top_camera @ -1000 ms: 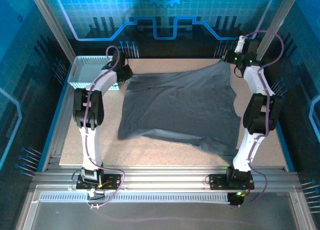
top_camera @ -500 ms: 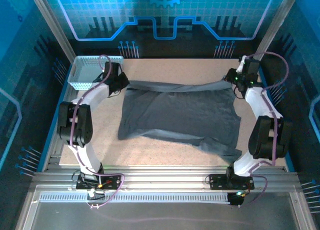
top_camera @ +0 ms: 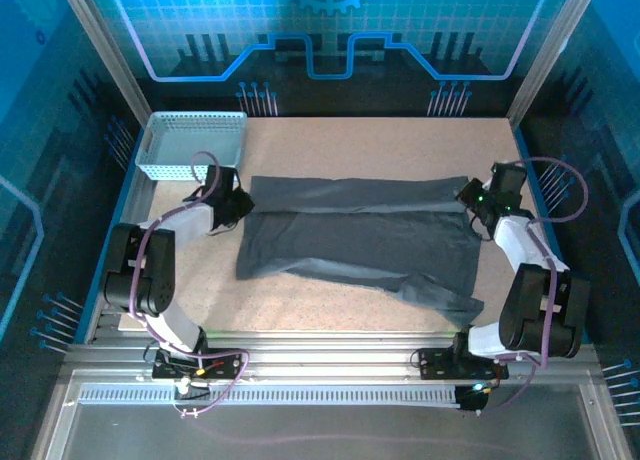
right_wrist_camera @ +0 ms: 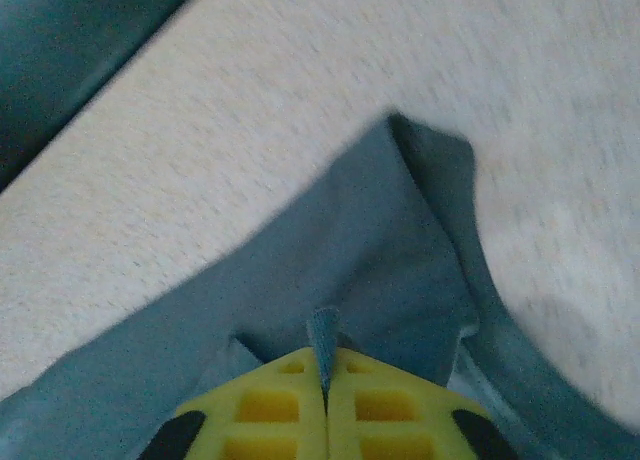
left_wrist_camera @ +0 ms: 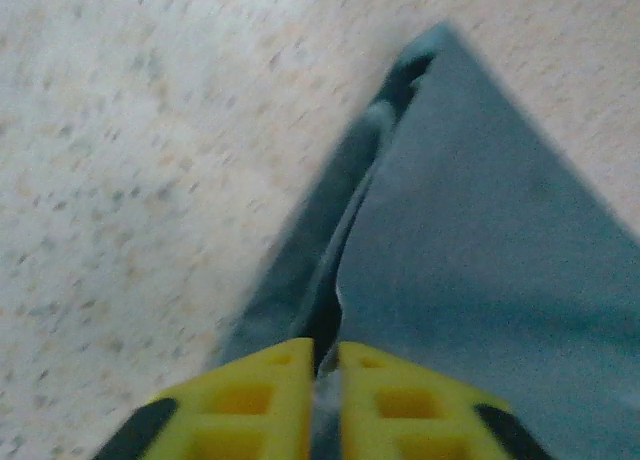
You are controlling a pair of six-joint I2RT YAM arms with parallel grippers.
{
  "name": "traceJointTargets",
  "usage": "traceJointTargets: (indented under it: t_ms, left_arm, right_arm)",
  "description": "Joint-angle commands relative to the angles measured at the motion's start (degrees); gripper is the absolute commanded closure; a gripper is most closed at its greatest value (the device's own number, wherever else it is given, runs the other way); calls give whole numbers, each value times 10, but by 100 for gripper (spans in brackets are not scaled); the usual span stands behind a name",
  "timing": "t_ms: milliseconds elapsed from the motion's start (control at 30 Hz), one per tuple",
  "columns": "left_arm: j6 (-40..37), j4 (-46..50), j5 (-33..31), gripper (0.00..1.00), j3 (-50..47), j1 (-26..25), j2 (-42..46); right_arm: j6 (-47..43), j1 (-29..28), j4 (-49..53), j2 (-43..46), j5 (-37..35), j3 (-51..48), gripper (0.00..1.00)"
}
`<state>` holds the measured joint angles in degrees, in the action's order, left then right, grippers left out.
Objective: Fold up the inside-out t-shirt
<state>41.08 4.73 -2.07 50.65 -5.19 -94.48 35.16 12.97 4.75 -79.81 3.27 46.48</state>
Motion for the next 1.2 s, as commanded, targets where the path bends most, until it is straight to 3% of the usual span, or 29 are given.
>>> traceJointTargets:
  t_ms: [0, 100, 267, 533, 733, 900, 1000, 1167]
  left_arm:
    - [39, -11, 0, 75, -35, 4, 39]
    - [44, 5, -23, 59, -49, 5, 71]
    - [8, 50, -39, 54, 13, -3, 90]
    - [-34, 72, 14, 51, 164, -78, -36]
    - [-30, 92, 34, 49, 234, -82, -156]
    - [-21, 85, 12, 46, 219, -77, -179]
    - [5, 75, -9, 43, 185, -66, -172]
    - [44, 43, -15, 42, 124, -51, -150]
  right_arm:
    - [50, 16, 34, 35, -32, -36, 70]
    - [50, 26, 35, 69, -38, -60, 51]
    - [1, 0, 57, 98, -57, -14, 38]
    - [-35, -91, 102, -69, -34, 129, 37]
    - [-10, -85, 114, -218, -20, 212, 38]
    - [5, -60, 123, -326, 3, 277, 39]
    - [36, -39, 151, -368, -19, 310, 40]
    - [101, -12, 162, -353, -64, 289, 43]
